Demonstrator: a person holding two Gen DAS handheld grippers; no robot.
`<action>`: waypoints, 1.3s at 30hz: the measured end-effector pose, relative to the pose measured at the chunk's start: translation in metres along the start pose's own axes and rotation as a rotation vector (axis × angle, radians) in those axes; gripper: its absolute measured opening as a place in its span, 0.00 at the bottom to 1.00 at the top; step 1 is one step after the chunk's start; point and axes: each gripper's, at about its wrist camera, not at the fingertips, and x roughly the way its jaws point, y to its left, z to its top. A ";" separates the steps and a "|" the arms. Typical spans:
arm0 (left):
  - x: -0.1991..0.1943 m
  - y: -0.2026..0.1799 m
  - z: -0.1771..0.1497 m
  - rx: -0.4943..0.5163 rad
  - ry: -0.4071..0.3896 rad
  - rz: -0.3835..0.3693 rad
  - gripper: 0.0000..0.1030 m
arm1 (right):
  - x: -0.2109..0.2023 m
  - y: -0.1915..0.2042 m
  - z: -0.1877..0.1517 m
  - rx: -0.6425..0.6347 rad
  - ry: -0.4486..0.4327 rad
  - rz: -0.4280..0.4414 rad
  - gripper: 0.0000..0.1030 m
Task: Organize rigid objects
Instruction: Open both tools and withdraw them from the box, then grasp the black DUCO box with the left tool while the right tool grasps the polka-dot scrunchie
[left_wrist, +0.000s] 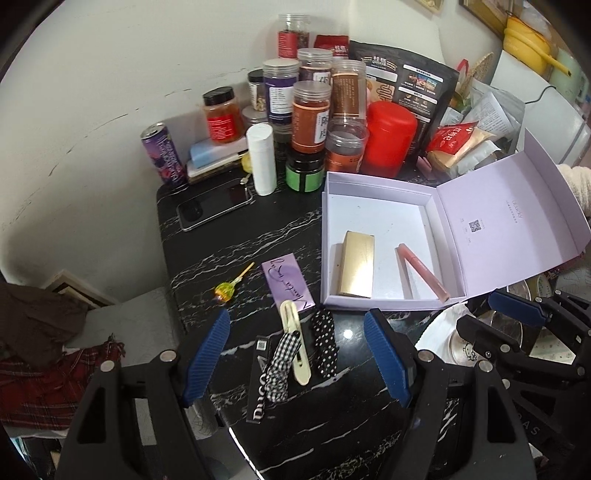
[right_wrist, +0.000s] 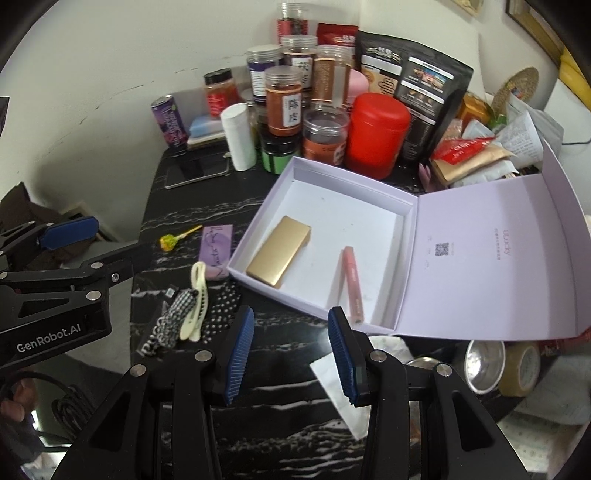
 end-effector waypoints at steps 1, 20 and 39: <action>-0.004 0.003 -0.004 -0.009 -0.003 0.006 0.73 | -0.002 0.003 -0.002 -0.006 -0.002 0.005 0.40; -0.054 0.036 -0.065 -0.122 -0.036 0.066 0.73 | -0.023 0.051 -0.045 -0.123 0.000 0.085 0.44; -0.025 0.056 -0.106 -0.191 0.048 0.026 0.73 | 0.003 0.074 -0.067 -0.174 0.071 0.151 0.45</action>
